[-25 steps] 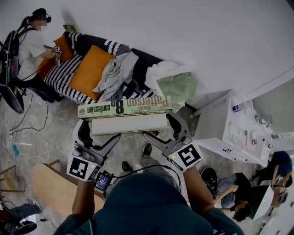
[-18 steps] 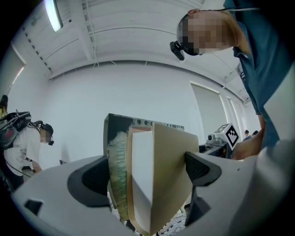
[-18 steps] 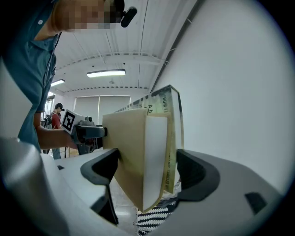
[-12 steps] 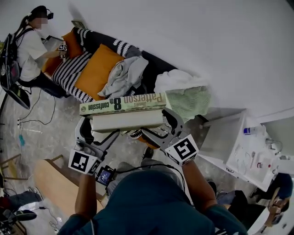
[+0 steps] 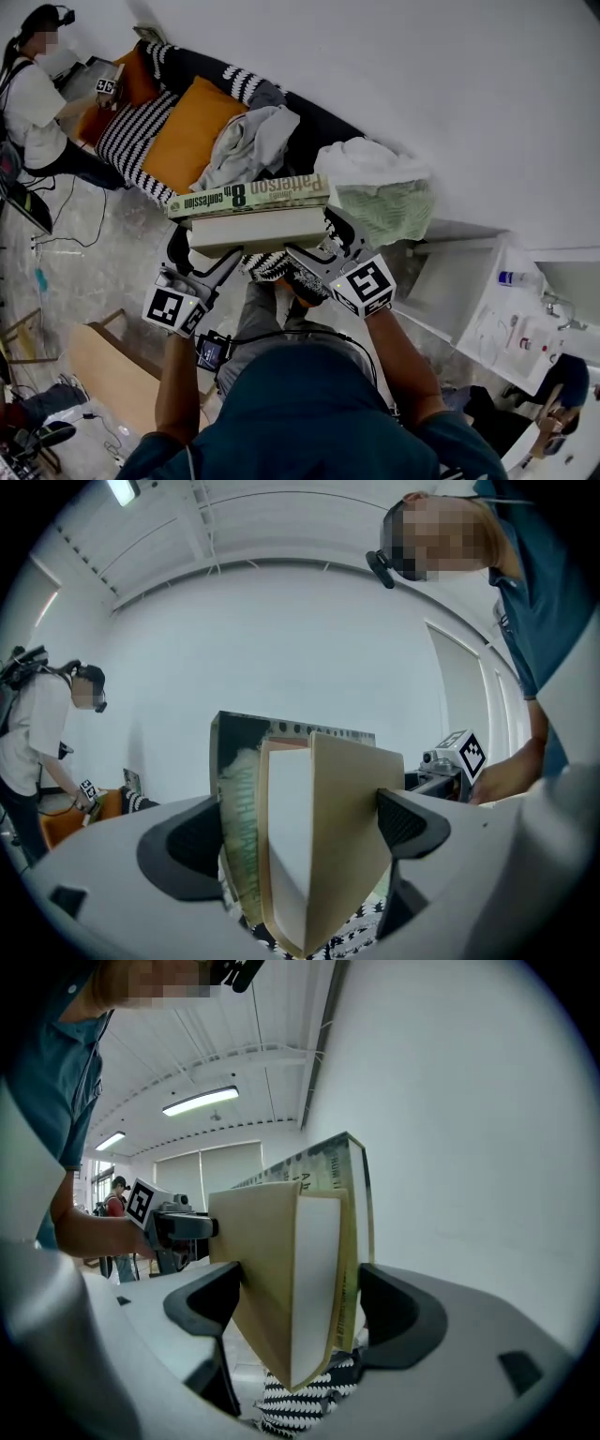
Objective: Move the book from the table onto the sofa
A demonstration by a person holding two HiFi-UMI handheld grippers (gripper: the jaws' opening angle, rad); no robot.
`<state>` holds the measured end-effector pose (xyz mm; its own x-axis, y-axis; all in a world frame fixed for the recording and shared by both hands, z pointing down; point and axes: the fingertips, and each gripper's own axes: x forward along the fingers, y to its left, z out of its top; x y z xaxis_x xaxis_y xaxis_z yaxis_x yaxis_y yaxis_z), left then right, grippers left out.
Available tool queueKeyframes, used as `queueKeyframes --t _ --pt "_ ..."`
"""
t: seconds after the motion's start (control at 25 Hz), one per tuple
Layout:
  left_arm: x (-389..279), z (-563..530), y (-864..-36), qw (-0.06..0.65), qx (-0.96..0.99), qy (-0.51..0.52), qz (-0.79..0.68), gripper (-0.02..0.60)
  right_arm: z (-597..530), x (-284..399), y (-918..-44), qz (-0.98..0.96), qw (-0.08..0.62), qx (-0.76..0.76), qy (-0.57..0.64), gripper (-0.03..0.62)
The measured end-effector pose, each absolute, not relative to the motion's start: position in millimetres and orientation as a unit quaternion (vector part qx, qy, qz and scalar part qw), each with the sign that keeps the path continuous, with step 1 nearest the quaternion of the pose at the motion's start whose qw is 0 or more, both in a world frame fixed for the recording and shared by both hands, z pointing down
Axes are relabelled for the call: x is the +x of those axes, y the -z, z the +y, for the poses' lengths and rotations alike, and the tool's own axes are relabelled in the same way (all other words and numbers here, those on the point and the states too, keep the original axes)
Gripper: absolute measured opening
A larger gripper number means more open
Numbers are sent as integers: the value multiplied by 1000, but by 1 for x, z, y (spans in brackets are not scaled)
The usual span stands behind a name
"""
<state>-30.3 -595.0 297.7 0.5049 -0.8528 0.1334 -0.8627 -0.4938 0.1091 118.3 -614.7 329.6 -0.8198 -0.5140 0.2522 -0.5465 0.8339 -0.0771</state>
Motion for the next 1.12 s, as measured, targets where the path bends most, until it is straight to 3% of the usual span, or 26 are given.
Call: queueKeyframes --t 0.64,1.12 --pt "-37 -741 -514 238 886 -115 -381 494 -724 114 -532 -893 181 359 -204 417" --pt "-24 -776 -675 334 874 -195 -294 494 -732 122 -692 -820 223 397 -348 417"
